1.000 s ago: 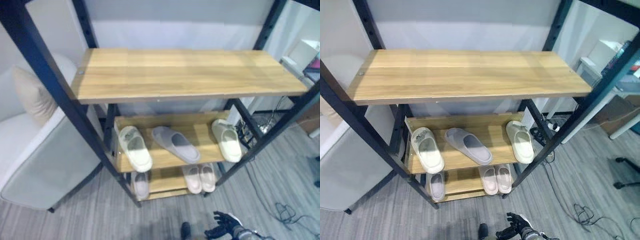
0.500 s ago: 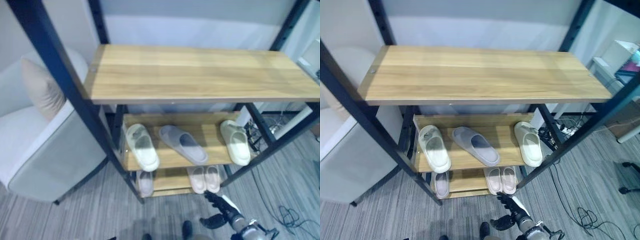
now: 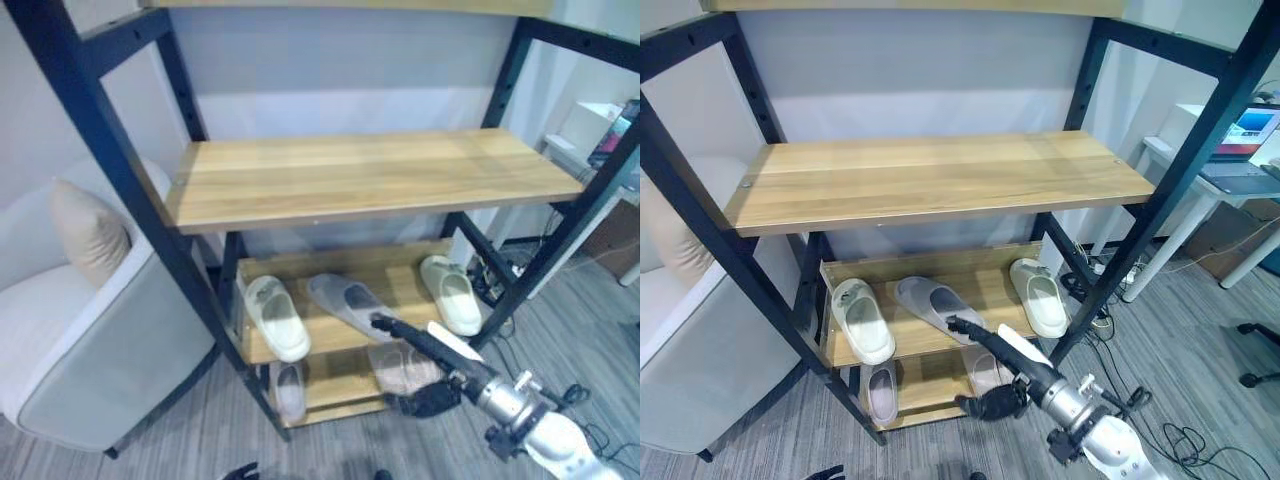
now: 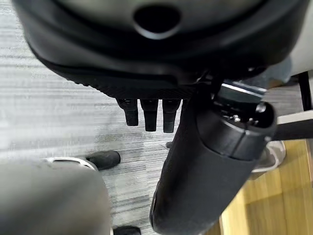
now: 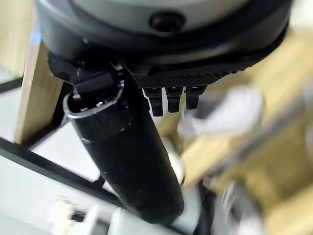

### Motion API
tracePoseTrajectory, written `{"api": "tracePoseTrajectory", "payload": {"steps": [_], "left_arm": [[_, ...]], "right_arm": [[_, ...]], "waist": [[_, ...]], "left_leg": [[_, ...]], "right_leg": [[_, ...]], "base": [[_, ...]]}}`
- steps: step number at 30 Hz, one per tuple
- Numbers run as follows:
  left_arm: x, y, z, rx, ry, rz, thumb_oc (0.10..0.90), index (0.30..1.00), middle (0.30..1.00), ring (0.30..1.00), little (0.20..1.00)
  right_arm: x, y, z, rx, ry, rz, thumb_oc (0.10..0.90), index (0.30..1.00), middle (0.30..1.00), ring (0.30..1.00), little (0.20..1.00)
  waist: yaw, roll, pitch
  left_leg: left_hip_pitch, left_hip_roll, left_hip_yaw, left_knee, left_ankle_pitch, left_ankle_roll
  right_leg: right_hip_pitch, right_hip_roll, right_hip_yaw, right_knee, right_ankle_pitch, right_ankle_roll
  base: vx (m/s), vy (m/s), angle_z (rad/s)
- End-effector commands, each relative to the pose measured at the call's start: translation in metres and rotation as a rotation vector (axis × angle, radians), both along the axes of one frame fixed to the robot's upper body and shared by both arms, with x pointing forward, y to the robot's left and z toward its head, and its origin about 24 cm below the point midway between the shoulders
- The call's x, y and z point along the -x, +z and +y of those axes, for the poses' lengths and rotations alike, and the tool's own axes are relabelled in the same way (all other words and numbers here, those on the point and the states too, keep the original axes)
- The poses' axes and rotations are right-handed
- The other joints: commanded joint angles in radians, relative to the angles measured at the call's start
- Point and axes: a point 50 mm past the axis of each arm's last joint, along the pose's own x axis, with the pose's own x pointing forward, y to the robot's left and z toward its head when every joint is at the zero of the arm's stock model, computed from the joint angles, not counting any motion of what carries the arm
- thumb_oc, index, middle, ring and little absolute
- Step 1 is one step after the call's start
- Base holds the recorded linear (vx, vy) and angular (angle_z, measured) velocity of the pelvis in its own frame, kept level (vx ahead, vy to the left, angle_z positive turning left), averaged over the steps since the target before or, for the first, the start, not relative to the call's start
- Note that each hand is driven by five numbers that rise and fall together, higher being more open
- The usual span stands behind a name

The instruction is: Arrange the slippers neatly on the shoe rack.

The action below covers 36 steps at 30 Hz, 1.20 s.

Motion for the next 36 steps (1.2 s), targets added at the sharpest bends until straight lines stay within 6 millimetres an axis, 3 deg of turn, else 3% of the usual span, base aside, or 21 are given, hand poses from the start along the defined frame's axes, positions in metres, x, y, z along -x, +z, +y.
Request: {"api": "tracePoseTrajectory", "payload": {"steps": [1,2,4,9,13,19,24,30,36], "left_arm": [[0.0,-0.003,-0.011,-0.018,-0.086,0.026,0.8,0.9,0.9,0.9,0.9],[0.0,-0.003,-0.011,-0.018,-0.086,0.026,0.8,0.9,0.9,0.9,0.9],[0.003,-0.003,-0.008,-0.043,-0.122,0.037,0.8,0.9,0.9,0.9,0.9],[0.012,-0.003,-0.001,-0.077,-0.181,0.066,0.8,0.9,0.9,0.9,0.9],[0.016,-0.002,0.005,-0.101,-0.209,0.08,0.8,0.9,0.9,0.9,0.9],[0.013,0.0,0.01,-0.12,-0.224,0.07,0.8,0.9,0.9,0.9,0.9],[-0.005,0.003,0.006,-0.127,-0.264,0.007,0.8,0.9,0.9,0.9,0.9],[-0.029,0.007,0.0,-0.14,-0.291,-0.07,0.8,0.9,0.9,0.9,0.9],[-0.033,0.008,-0.003,-0.152,-0.316,-0.082,0.8,0.9,0.9,0.9,0.9]], "right_arm": [[-0.032,0.052,-0.002,-0.069,-0.092,-0.359,0.8,0.9,0.9,0.9,0.9],[-0.032,0.052,-0.002,-0.069,-0.092,-0.36,0.8,0.9,0.9,0.9,0.9],[-0.051,0.062,-0.008,-0.02,-0.169,-0.454,0.8,0.9,0.9,0.9,0.9],[-0.068,0.074,-0.033,0.127,-0.276,-0.554,0.8,0.9,0.9,0.9,0.9],[-0.08,0.086,-0.039,0.144,-0.312,-0.603,0.8,0.9,0.9,0.9,0.9],[-0.097,0.091,-0.037,0.135,-0.313,-0.604,0.8,0.9,0.9,0.9,0.9],[-0.111,0.1,-0.031,0.087,-0.303,-0.614,0.8,0.9,0.9,0.9,0.9],[-0.128,0.114,-0.019,-0.061,-0.303,-0.625,0.8,0.9,0.9,0.9,0.9],[-0.133,0.126,-0.002,-0.242,-0.285,-0.638,0.8,0.9,0.9,0.9,0.9]], "waist": [[0.021,0.01,0.023],[0.021,0.01,0.023],[0.042,0.007,0.022],[0.076,0.001,0.027],[0.096,-0.001,0.043],[0.123,-0.004,0.064],[0.144,-0.008,0.098],[0.165,-0.015,0.14],[0.175,-0.013,0.161]], "left_leg": [[-0.035,0.02,-0.074,-0.002,-0.029,-0.023],[-0.035,0.02,-0.074,-0.002,-0.029,-0.023],[-0.038,0.017,-0.084,-0.002,-0.029,-0.021],[-0.052,0.008,-0.108,-0.002,-0.026,-0.021],[-0.079,0.004,-0.121,-0.002,-0.018,-0.022],[-0.123,0.002,-0.131,-0.002,-0.005,-0.023],[-0.181,0.001,-0.146,-0.002,0.015,-0.027],[-0.245,-0.002,-0.155,-0.002,0.038,-0.027],[-0.245,-0.005,-0.149,-0.002,0.036,-0.023]], "right_leg": [[0.086,0.031,-0.007,0.02,-0.137,0.046],[0.086,0.031,-0.007,0.02,-0.137,0.046],[0.092,0.027,-0.018,0.013,-0.136,0.046],[0.092,0.019,-0.043,0.007,-0.134,0.049],[0.07,0.016,-0.05,0.006,-0.128,0.052],[0.026,0.017,-0.045,0.006,-0.118,0.053],[-0.028,0.021,-0.042,0.006,-0.107,0.052],[-0.092,0.023,-0.035,0.006,-0.088,0.051],[-0.091,0.019,-0.036,0.008,-0.09,0.046]], "base": [[0.01,0.023,0.17],[0.02,0.024,0.12],[0.02,0.028,0.07],[0.02,0.029,0.17],[-0.03,0.024,0.21],[-0.03,0.013,0.01],[-0.04,0.018,0.02],[-0.05,0.008,0.01],[0.03,0.012,-0.02]]}}
